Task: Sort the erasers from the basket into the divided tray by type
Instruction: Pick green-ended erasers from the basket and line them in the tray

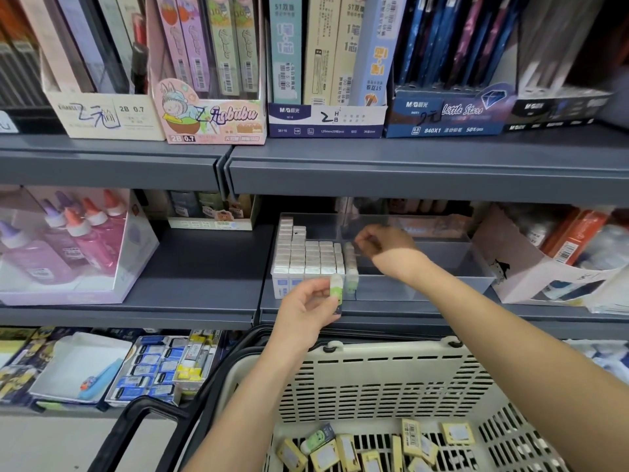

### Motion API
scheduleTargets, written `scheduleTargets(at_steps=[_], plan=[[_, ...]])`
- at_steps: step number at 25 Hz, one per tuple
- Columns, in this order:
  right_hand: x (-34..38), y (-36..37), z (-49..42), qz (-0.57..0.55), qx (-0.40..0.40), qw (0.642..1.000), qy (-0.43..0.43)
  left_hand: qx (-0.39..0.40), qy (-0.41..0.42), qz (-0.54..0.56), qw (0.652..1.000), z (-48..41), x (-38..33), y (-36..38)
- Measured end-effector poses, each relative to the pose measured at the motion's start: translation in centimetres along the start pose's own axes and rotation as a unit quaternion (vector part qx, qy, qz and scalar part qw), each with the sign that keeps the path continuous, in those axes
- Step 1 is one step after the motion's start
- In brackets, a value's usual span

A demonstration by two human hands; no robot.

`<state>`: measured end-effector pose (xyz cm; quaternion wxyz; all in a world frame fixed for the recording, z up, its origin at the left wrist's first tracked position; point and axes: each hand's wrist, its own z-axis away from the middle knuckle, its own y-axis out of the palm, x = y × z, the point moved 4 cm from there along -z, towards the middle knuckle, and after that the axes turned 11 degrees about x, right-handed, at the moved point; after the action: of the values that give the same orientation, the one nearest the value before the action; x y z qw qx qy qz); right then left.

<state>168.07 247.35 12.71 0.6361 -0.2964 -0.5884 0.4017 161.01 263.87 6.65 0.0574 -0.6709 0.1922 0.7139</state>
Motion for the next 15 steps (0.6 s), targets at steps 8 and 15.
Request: scheduleTargets(at_steps=[8, 15], plan=[[3.1, 0.8, 6.2, -0.05, 0.06, 0.983, -0.167, 0.012, 0.017, -0.017, 1.0, 0.3, -0.5, 0.4], [0.2, -3.4, 4.7, -0.049, -0.03, 0.995, -0.077, -0.256, 0.121, -0.207, 0.936, 1.9, -3.0, -3.8]])
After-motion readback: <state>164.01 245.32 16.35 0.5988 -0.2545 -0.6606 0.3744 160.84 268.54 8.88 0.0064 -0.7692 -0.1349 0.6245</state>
